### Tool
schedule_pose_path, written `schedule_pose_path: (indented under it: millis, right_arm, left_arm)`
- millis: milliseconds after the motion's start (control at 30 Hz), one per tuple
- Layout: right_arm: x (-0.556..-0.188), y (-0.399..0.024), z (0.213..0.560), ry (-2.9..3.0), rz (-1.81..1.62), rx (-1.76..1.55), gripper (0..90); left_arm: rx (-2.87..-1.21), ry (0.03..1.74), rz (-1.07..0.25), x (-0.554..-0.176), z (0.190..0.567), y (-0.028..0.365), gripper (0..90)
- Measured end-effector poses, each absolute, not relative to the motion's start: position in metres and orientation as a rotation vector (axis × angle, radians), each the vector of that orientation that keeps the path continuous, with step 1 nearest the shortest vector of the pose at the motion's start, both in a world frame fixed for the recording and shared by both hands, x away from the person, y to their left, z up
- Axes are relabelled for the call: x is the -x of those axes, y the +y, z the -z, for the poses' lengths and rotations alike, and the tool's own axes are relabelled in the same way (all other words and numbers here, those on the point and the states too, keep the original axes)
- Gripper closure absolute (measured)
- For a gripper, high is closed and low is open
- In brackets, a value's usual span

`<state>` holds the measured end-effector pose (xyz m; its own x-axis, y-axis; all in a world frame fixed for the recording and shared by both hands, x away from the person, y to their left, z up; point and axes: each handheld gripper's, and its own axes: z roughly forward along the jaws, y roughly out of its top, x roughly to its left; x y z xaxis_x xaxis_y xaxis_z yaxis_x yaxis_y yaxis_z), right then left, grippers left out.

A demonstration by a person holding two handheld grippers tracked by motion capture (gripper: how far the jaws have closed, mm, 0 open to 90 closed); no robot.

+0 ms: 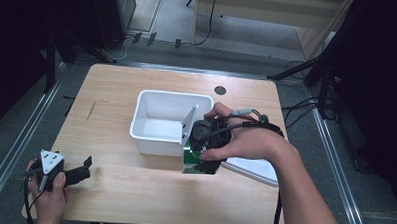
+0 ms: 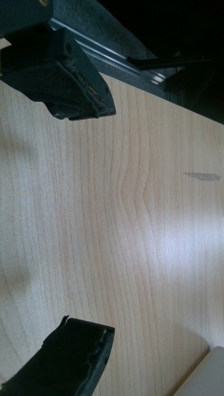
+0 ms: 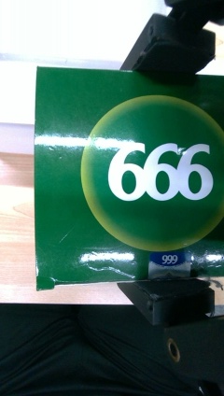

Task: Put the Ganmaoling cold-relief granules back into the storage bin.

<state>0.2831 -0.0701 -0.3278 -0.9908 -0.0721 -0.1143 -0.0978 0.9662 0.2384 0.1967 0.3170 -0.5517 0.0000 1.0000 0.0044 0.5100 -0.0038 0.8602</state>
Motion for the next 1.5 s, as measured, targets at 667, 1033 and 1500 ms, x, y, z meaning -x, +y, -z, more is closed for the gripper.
schedule_pose_path:
  millis: [667, 1033, 1500]
  right_arm:
    - [-0.319, -0.057, 0.301, 2.981, -0.422, 0.089, 15.5]
    - [-0.346, -0.049, 0.301, 2.959, -0.404, 0.062, 15.5]
    - [-0.376, -0.041, 0.321, 2.917, -0.397, 0.077, 15.4]
  left_arm:
    - [-1.594, 1.587, -0.906, -0.197, 0.552, 0.317, 0.0]
    - [-1.599, 1.585, -0.903, -0.196, 0.551, 0.318, 0.0]
    - [-1.598, 1.585, -0.9, -0.196, 0.551, 0.318, 0.0]
